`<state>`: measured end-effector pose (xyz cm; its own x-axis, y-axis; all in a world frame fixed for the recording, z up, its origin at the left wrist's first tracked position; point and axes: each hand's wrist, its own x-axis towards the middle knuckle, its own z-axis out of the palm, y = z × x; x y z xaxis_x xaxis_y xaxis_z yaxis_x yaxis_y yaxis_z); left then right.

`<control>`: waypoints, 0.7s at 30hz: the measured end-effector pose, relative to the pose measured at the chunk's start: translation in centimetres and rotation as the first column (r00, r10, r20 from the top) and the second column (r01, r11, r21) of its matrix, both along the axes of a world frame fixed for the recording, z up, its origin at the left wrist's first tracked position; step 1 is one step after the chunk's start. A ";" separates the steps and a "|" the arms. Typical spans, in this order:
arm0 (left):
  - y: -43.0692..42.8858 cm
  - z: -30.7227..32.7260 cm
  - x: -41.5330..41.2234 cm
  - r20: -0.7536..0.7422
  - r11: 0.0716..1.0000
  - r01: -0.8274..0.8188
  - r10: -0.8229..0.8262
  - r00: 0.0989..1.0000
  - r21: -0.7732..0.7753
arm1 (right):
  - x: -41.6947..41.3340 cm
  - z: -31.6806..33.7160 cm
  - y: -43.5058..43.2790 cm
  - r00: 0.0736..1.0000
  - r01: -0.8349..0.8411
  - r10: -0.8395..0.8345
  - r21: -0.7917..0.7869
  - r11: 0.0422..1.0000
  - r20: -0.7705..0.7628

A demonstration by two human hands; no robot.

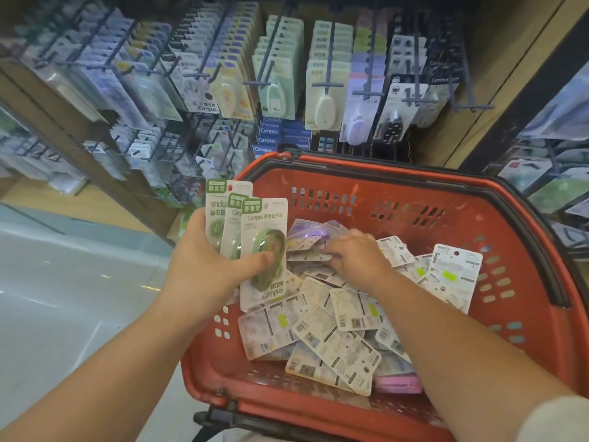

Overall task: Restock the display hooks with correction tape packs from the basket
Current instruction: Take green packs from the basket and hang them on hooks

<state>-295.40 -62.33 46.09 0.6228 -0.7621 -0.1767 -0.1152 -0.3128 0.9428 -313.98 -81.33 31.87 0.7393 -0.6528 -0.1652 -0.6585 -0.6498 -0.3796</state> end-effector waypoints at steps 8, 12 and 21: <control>-0.8 -0.3 0.1 -0.020 0.999 -0.026 0.026 0.999 -0.023 | -1.8 9.2 0.3 0.883 0.098 -0.254 0.374 0.922 0.395; -1.9 -0.6 -0.5 -0.054 1.000 -0.018 0.017 0.998 -0.016 | -4.3 14.9 1.6 0.825 0.016 -0.305 0.521 0.854 0.475; -3.4 0.3 -4.4 -0.337 0.969 0.223 -0.247 0.908 -0.108 | -3.7 16.4 4.0 0.717 0.155 -0.482 0.559 0.815 0.504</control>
<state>-299.77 -65.68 46.39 0.3331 -0.8964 -0.2925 0.1584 -0.2526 0.9545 -317.65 -77.34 48.26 0.5409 -0.8350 -0.1008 -0.3146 -0.0897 -0.9450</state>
